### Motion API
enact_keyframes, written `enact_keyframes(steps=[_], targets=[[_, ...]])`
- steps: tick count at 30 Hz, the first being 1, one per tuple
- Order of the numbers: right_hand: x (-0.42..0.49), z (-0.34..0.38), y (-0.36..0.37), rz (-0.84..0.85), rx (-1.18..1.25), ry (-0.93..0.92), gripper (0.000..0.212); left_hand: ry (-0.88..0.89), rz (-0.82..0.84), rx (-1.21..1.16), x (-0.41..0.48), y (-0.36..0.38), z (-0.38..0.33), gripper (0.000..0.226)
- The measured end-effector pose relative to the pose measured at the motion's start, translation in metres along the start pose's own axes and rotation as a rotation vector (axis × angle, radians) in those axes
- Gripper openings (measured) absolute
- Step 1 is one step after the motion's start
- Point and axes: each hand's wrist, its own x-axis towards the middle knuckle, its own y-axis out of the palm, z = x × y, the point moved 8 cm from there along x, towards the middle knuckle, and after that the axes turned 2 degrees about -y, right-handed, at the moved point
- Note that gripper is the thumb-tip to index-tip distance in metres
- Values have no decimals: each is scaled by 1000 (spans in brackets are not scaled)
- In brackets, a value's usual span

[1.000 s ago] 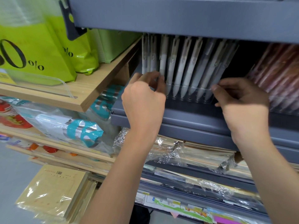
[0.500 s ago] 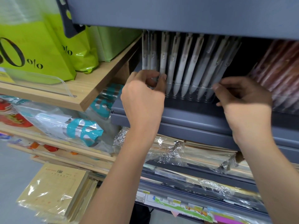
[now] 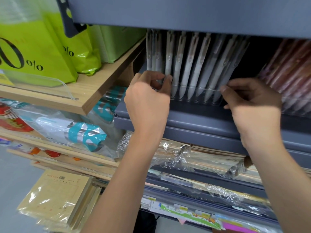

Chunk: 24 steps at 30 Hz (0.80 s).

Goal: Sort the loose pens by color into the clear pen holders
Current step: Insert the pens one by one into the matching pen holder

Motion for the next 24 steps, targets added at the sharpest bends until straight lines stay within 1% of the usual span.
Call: enact_keyframes(steps=[3,5,8,10,13,18,24], targets=[[0,0,0,3,-1,-4,13,-5,-17,-21,-1,-2,0,19],[0,-1,0,1,0,0,14,31,-34,-32,-4,-4,-4,24],[0,-1,0,2,-9,-2,14,133,-21,25,-11,-2,-16,14],[1,-1,0,3,-6,-1,14,158,3,49,-13,2,-20,13],[1,-1,0,1,4,3,14,164,25,71,-12,5,-20,17],[1,-3,0,10,7,10,13,192,49,94,-10,7,-21,14],[1,-3,0,7,5,10,13,148,46,69,-8,7,-18,11]])
